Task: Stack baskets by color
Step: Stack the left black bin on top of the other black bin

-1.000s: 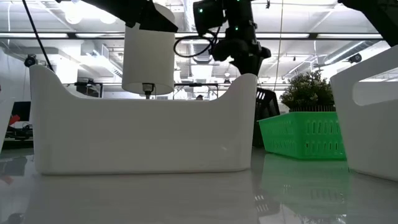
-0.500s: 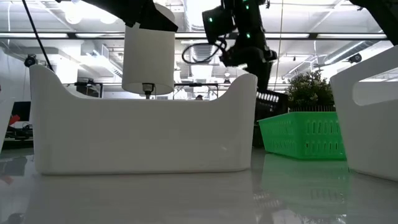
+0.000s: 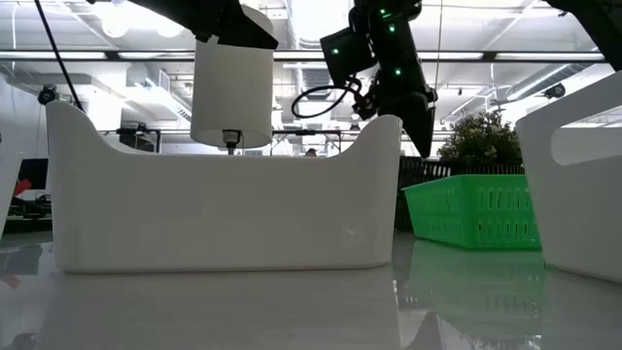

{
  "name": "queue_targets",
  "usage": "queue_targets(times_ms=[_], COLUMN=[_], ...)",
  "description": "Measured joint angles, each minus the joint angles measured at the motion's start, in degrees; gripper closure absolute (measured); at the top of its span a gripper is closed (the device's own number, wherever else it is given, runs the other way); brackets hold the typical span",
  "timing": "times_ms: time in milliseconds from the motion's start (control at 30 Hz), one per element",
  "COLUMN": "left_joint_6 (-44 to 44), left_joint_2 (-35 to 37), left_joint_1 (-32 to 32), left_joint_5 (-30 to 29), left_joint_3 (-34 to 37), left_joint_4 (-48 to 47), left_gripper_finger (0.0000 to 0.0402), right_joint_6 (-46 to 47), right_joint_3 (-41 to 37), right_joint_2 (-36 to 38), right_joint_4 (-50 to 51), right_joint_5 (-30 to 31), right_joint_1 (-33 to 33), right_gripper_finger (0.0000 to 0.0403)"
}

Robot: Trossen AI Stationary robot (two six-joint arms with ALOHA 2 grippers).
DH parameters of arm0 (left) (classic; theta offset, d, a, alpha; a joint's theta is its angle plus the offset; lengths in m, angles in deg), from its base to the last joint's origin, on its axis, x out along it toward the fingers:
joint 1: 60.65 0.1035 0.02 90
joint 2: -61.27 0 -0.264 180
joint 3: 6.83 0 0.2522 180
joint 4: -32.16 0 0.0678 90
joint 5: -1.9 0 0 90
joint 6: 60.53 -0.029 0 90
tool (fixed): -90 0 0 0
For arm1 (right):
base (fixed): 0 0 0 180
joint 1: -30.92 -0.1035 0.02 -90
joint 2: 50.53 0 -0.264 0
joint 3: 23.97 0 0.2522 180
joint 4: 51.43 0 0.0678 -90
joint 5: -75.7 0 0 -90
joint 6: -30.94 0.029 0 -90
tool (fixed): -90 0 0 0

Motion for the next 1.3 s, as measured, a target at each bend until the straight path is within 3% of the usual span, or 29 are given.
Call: queue_targets(times_ms=[200, 367, 733, 1033, 1300], left_joint_6=[0.0, 0.0, 0.2, 0.2, 0.2], left_joint_2=[0.0, 0.0, 0.0, 0.0, 0.0], left_joint_1=[0.0, 0.0, 0.0, 0.0, 0.0], left_joint_5=[0.0, 0.0, 0.0, 0.0, 0.0], left_joint_3=[0.0, 0.0, 0.1, 0.1, 0.1], left_joint_4=[0.0, 0.0, -0.1, -0.1, 0.0], left_gripper_finger=[0.0302, 0.0302, 0.0302, 0.0302, 0.0302], right_joint_6=[0.7, 0.8, 0.4, -1.5, -1.6], right_joint_3=[0.2, 0.8, 0.2, -8.4, -8.6], right_joint_2=[0.0, 0.0, 0.0, 0.0, 0.7], right_joint_4=[0.1, 0.1, -6.4, -16.2, -16.1], right_joint_5=[2.6, 2.5, -1.0, -4.3, -3.4], right_joint_1=[0.1, 0.0, -0.1, -0.1, -0.1], right_gripper_finger=[0.0309, 0.0296, 0.0389, 0.0394, 0.0394])
